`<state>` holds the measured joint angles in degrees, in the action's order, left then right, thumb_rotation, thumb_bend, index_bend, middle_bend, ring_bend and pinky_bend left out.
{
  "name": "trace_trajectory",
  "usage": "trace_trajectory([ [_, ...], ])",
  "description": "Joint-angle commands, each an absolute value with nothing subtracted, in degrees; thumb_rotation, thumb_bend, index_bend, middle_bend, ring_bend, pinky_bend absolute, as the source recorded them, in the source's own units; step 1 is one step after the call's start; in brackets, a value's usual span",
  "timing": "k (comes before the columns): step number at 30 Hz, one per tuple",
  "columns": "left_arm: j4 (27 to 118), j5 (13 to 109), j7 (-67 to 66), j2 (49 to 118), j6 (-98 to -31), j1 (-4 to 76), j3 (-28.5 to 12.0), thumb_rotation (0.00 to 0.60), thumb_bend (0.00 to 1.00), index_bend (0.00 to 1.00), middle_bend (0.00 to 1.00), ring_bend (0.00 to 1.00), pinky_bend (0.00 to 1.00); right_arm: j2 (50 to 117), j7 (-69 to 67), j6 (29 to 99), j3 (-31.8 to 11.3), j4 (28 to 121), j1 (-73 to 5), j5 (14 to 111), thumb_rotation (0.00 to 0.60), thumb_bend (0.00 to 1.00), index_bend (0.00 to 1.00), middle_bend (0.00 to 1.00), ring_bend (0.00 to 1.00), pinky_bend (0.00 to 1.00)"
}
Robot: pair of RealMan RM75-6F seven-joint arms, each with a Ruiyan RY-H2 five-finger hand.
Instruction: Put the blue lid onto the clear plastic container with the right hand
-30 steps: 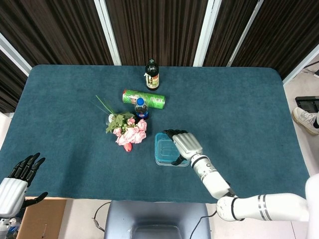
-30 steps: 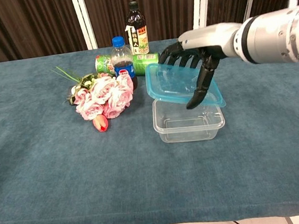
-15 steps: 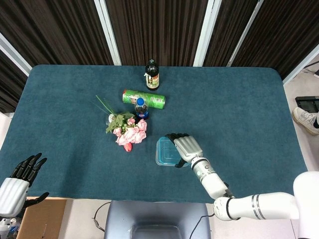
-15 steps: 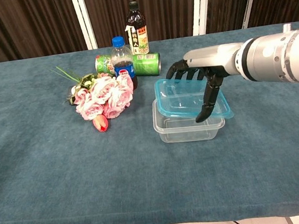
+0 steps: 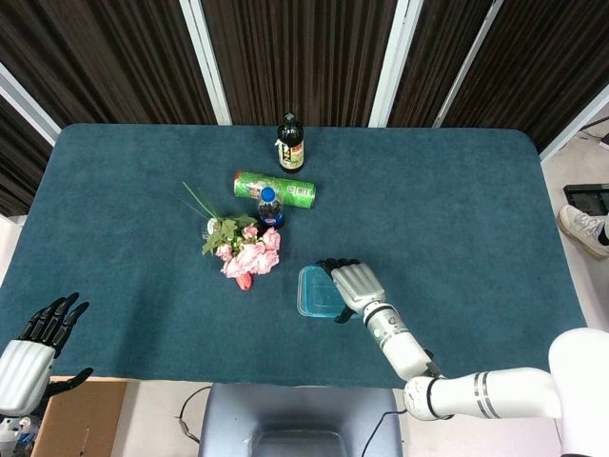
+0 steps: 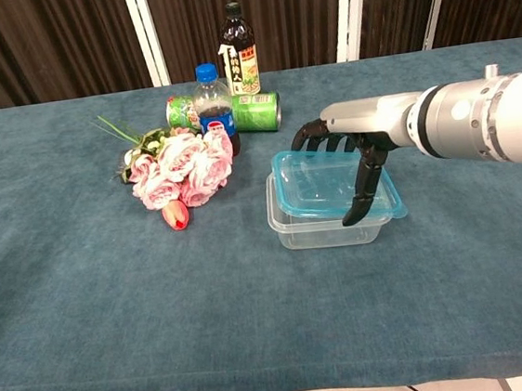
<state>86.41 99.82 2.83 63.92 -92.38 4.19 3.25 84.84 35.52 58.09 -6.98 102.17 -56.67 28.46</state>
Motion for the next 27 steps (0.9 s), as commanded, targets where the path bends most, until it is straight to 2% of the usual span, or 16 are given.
trace_trajectory([
  [1, 86.43, 99.85, 2.83, 63.89, -92.35, 4.19, 3.29, 0.600, 0.45, 0.06, 0.00, 0.05, 0.16, 85.07, 35.63, 58.26, -6.96, 101.93, -56.73, 28.41, 0.600, 0.40, 0.91, 0.66, 0.61, 0.63],
  [27, 86.47, 99.78, 2.79, 63.89, -92.30, 4.12, 3.29, 0.600, 0.45, 0.06, 0.00, 0.05, 0.16, 87.58, 36.14, 57.79, -7.22, 98.99, -57.18, 27.85, 0.600, 0.40, 0.91, 0.66, 0.61, 0.63],
])
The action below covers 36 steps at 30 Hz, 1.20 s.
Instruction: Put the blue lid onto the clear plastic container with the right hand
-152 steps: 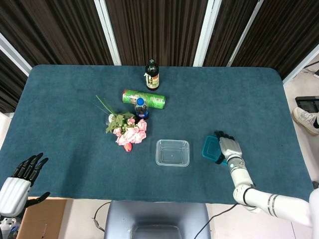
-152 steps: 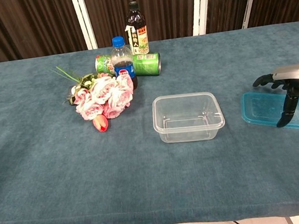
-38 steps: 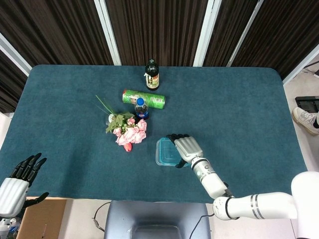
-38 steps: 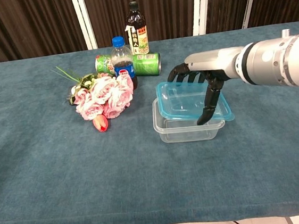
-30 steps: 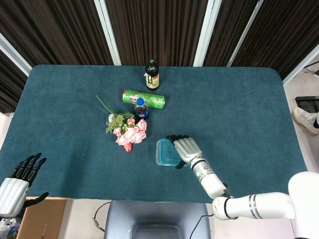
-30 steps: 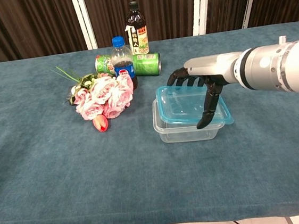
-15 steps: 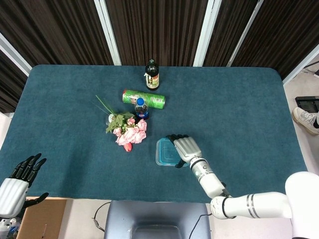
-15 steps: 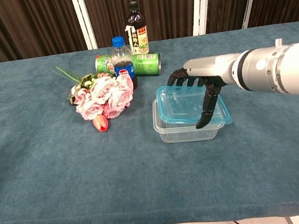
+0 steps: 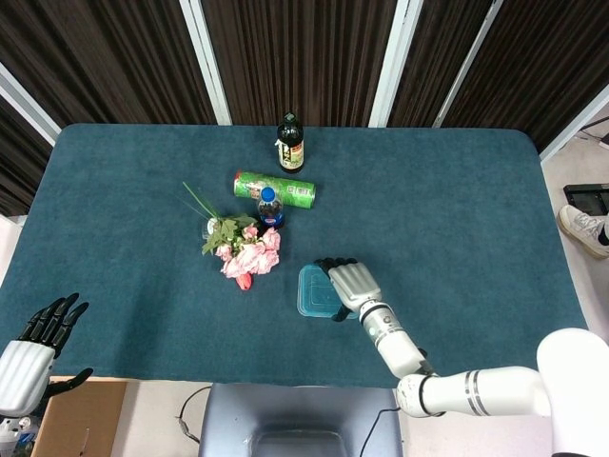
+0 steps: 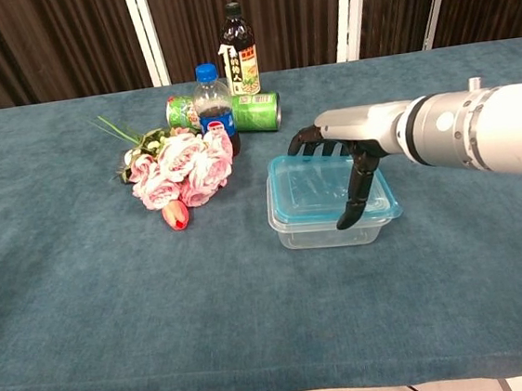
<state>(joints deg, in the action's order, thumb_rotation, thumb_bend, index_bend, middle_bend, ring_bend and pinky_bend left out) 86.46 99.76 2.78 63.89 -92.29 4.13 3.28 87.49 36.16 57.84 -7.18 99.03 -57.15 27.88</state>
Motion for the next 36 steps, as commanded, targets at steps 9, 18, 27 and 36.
trace_trajectory([
  [9, 86.42, 99.82, 2.93, 63.85, -92.41, 4.08, 3.29, 0.600, 0.45, 0.06, 0.00, 0.05, 0.16, 87.80, 36.20, 57.89, -7.30, 99.07, -57.19, 27.82, 0.600, 0.40, 0.91, 0.66, 0.61, 0.63],
  [18, 86.30, 99.77, 2.98, 63.90, -92.38, 4.09, 3.25, 0.600, 0.45, 0.06, 0.00, 0.05, 0.16, 88.17, 35.83, 58.18, -7.58, 98.81, -56.99, 28.56, 0.600, 0.40, 0.91, 0.66, 0.61, 0.63],
  [27, 86.42, 99.67, 2.85, 63.89, -92.19, 4.16, 3.22, 0.600, 0.46, 0.06, 0.00, 0.05, 0.16, 88.43, 35.40, 58.09, -7.92, 98.57, -56.81, 28.95, 0.600, 0.40, 0.91, 0.66, 0.61, 0.63],
  [36, 86.40, 99.73, 2.91, 63.89, -92.35, 4.08, 3.25, 0.600, 0.45, 0.06, 0.00, 0.05, 0.16, 89.03, 35.83, 58.11, -7.88, 98.04, -56.93, 28.78, 0.600, 0.40, 0.91, 0.66, 0.61, 0.63],
])
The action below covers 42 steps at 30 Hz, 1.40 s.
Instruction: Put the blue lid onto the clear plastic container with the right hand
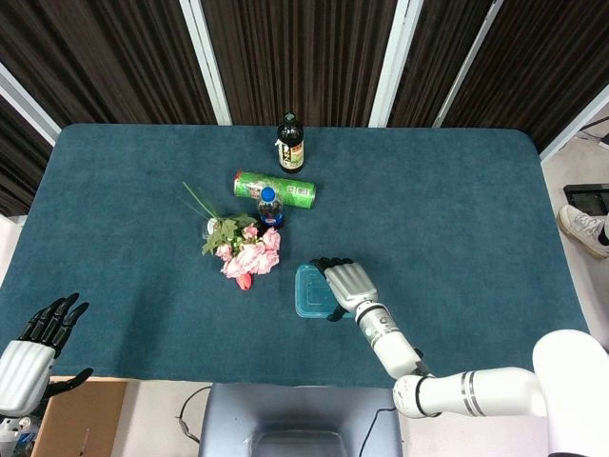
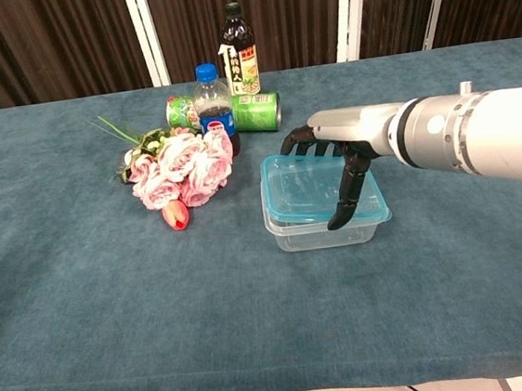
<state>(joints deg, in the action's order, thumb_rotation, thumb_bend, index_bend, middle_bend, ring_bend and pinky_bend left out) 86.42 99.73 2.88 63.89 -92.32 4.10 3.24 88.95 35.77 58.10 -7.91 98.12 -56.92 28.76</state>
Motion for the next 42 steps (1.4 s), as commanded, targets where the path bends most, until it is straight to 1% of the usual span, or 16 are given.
trace_trajectory([
  [1, 86.38, 99.72, 2.95, 63.88, -92.37, 4.07, 3.25, 0.600, 0.45, 0.06, 0.00, 0.05, 0.16, 89.14, 35.90, 58.15, -7.84, 97.93, -56.93, 28.86, 0.600, 0.40, 0.91, 0.66, 0.61, 0.63],
  [15, 86.30, 99.85, 3.33, 63.78, -92.70, 3.98, 3.24, 0.600, 0.46, 0.06, 0.00, 0.05, 0.16, 90.09, 36.70, 58.42, -7.58, 97.04, -56.84, 28.91, 0.600, 0.40, 0.91, 0.66, 0.61, 0.63],
  [27, 86.24, 99.86, 3.59, 63.69, -92.74, 3.98, 3.23, 0.600, 0.45, 0.06, 0.00, 0.05, 0.16, 90.50, 39.63, 58.67, -7.84, 96.89, -58.06, 25.31, 0.600, 0.40, 0.89, 0.66, 0.61, 0.63],
  [42, 86.18, 99.91, 3.77, 63.68, -92.90, 3.95, 3.19, 0.600, 0.45, 0.06, 0.00, 0.05, 0.16, 91.34, 40.61, 59.40, -6.91, 96.45, -57.86, 27.05, 0.600, 0.40, 0.89, 0.66, 0.61, 0.63],
])
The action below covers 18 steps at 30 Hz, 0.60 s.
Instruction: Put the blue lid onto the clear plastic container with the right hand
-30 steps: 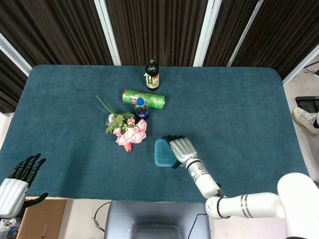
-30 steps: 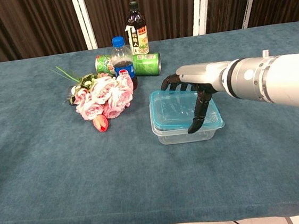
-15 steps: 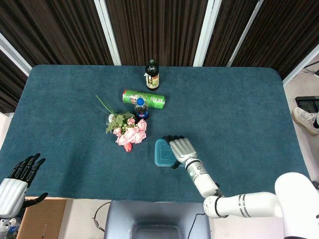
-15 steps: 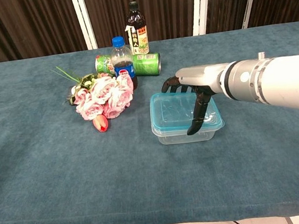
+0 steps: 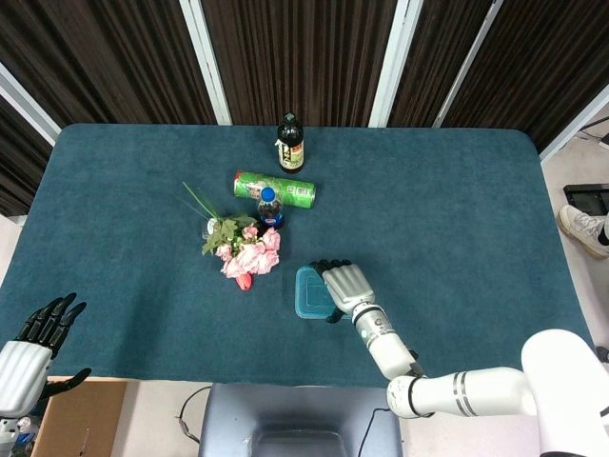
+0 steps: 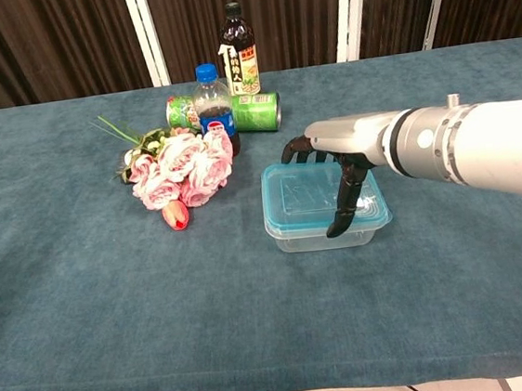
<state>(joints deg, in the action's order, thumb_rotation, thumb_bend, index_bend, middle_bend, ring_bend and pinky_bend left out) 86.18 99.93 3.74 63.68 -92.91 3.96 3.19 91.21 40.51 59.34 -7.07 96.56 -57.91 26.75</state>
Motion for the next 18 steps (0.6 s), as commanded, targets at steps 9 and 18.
trace_trajectory([
  [9, 86.21, 99.83, 3.90, 63.64, -92.84, 3.95, 3.18, 0.600, 0.45, 0.06, 0.00, 0.05, 0.16, 91.77, 40.20, 59.31, -6.70, 95.78, -57.30, 28.65, 0.600, 0.40, 0.89, 0.66, 0.61, 0.63],
  [18, 86.30, 99.71, 4.02, 63.61, -92.87, 3.90, 3.16, 0.600, 0.46, 0.06, 0.00, 0.05, 0.16, 91.80, 40.70, 59.29, -6.61, 95.60, -57.18, 28.89, 0.600, 0.40, 0.87, 0.66, 0.59, 0.63],
])
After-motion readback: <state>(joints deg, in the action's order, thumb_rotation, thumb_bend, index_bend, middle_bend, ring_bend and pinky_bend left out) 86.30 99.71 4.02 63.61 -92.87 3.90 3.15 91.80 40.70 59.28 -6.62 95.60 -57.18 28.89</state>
